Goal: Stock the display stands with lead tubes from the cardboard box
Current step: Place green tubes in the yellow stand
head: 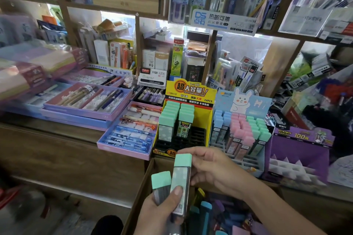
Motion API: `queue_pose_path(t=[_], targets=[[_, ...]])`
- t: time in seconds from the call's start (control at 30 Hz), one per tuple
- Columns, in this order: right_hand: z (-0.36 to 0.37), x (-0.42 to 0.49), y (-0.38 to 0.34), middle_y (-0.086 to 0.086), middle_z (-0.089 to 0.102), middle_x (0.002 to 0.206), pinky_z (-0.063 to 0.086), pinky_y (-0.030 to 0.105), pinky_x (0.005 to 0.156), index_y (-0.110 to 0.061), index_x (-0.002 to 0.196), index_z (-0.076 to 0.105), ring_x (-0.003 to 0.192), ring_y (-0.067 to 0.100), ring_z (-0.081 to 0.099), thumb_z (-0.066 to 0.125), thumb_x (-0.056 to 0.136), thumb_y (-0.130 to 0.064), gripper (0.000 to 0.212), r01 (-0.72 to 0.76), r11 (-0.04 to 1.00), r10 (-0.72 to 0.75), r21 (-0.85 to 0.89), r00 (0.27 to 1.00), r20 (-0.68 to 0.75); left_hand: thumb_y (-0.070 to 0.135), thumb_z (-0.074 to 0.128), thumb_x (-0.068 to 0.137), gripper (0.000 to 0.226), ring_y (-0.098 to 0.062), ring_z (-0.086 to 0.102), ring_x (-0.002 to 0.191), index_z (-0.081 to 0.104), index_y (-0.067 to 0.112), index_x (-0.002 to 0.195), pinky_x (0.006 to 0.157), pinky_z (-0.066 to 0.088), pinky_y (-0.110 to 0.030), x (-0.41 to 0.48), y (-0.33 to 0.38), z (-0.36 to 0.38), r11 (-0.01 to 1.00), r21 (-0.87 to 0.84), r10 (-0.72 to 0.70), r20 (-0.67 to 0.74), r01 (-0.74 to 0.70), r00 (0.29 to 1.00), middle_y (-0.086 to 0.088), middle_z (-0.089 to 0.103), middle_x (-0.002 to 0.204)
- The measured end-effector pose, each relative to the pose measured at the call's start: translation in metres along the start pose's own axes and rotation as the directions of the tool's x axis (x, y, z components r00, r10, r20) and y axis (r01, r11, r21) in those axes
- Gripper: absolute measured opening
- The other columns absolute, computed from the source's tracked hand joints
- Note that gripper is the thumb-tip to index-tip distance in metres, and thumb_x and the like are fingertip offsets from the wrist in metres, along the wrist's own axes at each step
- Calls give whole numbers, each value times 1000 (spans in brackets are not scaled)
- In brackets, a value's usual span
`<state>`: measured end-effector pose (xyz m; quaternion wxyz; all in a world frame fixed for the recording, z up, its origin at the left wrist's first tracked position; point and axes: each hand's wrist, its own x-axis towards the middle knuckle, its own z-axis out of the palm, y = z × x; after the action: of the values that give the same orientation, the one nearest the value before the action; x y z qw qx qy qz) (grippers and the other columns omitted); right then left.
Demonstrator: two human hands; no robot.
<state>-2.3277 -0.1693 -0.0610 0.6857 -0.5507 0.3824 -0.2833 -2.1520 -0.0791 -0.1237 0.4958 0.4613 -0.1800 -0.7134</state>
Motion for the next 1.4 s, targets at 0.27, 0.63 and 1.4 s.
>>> queue_pose_path(t=[0.27, 0.63, 1.4], targets=[[-2, -3, -4, 20, 77, 102, 59, 27, 66, -5, 119, 71, 82, 24, 71, 71, 94, -20, 29, -18, 994, 14, -111, 999, -37, 10, 83, 66, 31, -32, 77, 78, 81, 11, 97, 56, 59, -33, -4, -1, 8, 990, 25, 143, -32, -142, 989, -20, 77, 96], [-20, -2, -42, 9, 78, 86, 58, 25, 61, -27, 95, 80, 69, 17, 71, 77, 90, -10, 18, 124, 934, -232, -336, 924, -303, 32, 49, 89, 41, -30, 51, 42, 63, -7, 87, 35, 44, -28, -7, 14, 5, 919, -355, -139, 110, 169, 984, -22, 58, 65], [9, 68, -53, 6, 70, 87, 64, 38, 73, -23, 105, 70, 70, 14, 73, 73, 94, -10, 17, 232, 678, -513, -697, 829, -223, 26, 42, 105, 39, -35, 58, 61, 60, -8, 103, 43, 53, -34, -7, 26, 13, 926, -322, -241, -104, 197, 965, -27, 65, 72]])
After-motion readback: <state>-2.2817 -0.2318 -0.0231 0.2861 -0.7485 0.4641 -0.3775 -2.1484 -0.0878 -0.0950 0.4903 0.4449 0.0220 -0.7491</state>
